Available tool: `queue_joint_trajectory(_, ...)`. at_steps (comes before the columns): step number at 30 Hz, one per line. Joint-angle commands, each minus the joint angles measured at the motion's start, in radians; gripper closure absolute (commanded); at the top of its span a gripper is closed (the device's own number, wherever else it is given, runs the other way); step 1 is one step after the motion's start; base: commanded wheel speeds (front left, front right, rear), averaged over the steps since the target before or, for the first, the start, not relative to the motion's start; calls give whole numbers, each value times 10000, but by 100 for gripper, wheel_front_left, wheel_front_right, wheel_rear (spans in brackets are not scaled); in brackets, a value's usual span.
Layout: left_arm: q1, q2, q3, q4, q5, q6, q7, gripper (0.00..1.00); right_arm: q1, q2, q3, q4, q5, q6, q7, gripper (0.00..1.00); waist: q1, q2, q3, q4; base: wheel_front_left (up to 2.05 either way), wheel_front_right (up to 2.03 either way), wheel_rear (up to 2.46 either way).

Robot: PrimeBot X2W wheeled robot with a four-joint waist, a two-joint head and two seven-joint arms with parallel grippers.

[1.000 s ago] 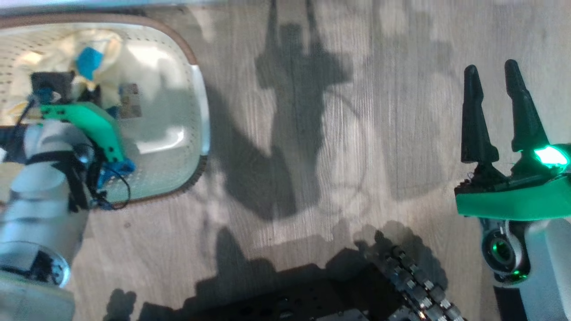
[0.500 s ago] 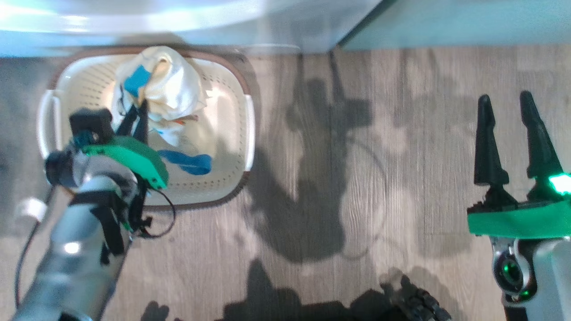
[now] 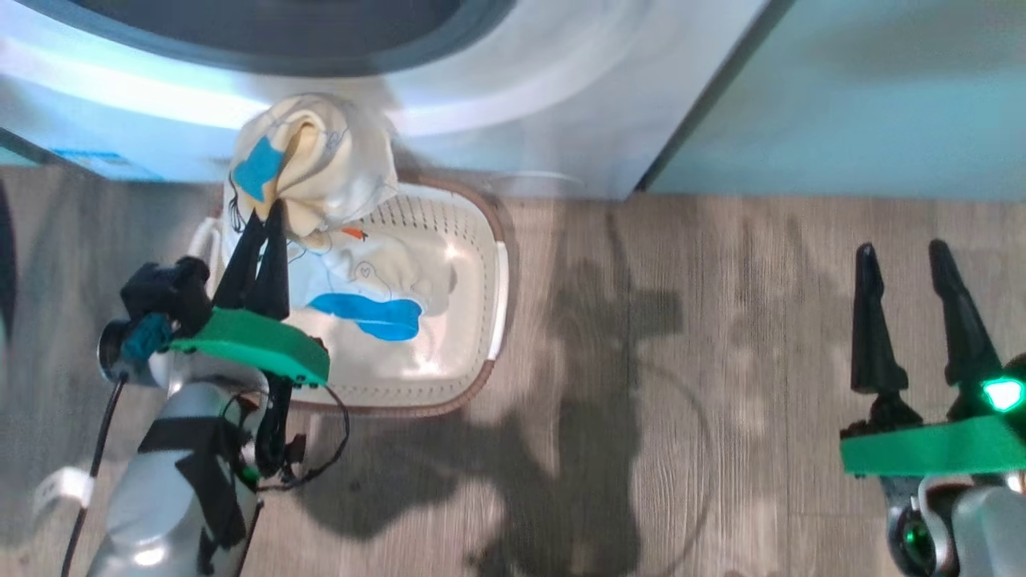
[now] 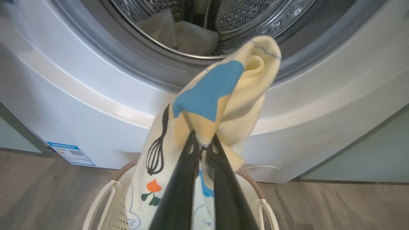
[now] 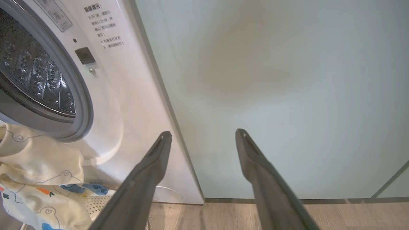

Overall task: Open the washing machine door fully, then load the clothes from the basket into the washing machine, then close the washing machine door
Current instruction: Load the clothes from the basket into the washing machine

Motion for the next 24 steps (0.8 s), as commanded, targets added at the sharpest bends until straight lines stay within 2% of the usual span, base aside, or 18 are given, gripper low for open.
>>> queue_joint_trajectory(1, 244, 169, 503, -680, 173, 44, -91, 100, 252, -104, 176, -220, -84, -29, -67, 0, 2, -1, -618, 164, 0, 0, 0)
queue_joint_trajectory(11, 1501, 197, 805, -2061, 354, 229, -63, 100, 810, -104, 238, 52, -150, -29, -67, 0, 2, -1, -2029, 73, 0, 0, 0)
queue_joint_trajectory(24, 3282, 583, 812, -3800, 736, 847, 905, 100, 1638, -104, 374, 375, -221, -29, -67, 0, 2, -1, -3671, 107, 0, 0, 0)
